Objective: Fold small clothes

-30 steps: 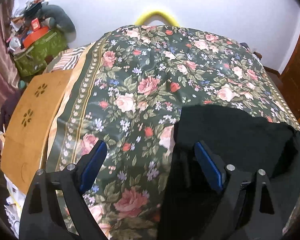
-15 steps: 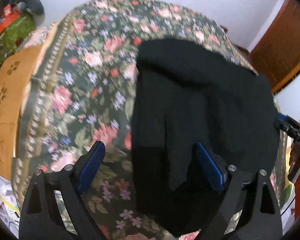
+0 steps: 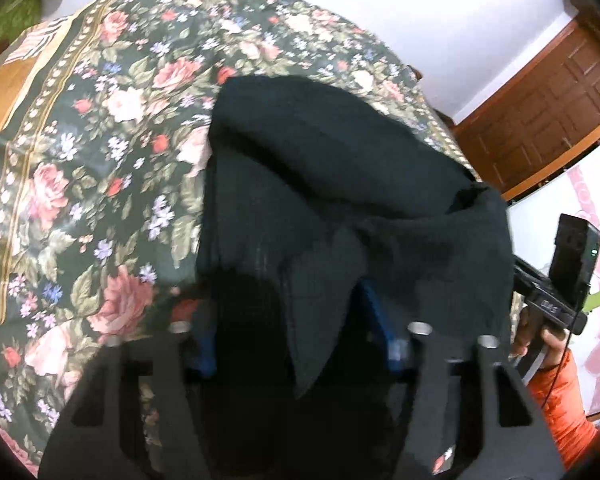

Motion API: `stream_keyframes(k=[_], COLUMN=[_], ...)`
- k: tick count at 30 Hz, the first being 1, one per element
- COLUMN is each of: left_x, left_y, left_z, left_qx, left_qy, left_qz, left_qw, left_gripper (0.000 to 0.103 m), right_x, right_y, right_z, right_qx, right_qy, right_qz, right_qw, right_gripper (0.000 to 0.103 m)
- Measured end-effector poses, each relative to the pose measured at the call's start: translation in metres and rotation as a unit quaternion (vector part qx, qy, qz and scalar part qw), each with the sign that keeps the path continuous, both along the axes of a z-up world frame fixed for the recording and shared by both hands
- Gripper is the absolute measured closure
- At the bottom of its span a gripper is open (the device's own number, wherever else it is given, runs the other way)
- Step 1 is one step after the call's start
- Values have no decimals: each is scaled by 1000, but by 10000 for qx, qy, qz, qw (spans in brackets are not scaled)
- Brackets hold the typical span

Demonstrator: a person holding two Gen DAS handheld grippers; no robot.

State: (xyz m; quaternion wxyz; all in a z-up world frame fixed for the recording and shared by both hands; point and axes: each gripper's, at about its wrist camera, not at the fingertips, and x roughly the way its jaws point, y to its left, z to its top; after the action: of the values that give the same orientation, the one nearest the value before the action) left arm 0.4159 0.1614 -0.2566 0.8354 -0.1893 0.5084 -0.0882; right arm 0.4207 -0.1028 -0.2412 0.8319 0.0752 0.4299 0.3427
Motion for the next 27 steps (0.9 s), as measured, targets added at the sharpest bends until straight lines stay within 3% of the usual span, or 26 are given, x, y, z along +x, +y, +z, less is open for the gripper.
stream_keyframes(k=[1, 2, 3, 4, 7, 10, 17, 21, 27], left_x=[0, -1, -2, -4, -15, -33, -95, -139, -183], left_y=[-1, -3, -4, -7, -15, -17, -21, -18, -19], left_z=[1, 3, 5, 8, 17, 33, 103, 135, 134], left_qx=[-51, -101, -91, -2, 331, 400, 605, 502, 399], left_qy=[-20, -24, -38, -65, -180, -274, -800, -980, -826], left_qz=[-12, 1, 28, 71, 118, 170, 225, 270, 208], left_qw=[10000, 9999, 9999, 10000, 9992, 9987, 9947, 9936, 9956], left_gripper=[69, 75, 81, 83, 88, 89, 90, 90, 90], right_x=[0, -2, -3, -4, -12, -30, -80, -112, -154], right_y=[0, 0, -2, -4, -12, -14, -16, -17, -20], right_z=[0, 1, 3, 6, 18, 39, 97, 117, 119], right_qx=[15, 7, -13, -24, 103, 136, 506, 698, 782], right_qy=[0, -29, -76, -128, -178, -416, -725, -796, -645], right_qz=[-11, -25, -45, -64, -43, 58, 353, 437, 557], right_qw=[10000, 10000, 10000, 9999, 9998, 9990, 9955, 9934, 9933], right_gripper=[67, 73, 88, 92, 94, 94, 95, 95, 95])
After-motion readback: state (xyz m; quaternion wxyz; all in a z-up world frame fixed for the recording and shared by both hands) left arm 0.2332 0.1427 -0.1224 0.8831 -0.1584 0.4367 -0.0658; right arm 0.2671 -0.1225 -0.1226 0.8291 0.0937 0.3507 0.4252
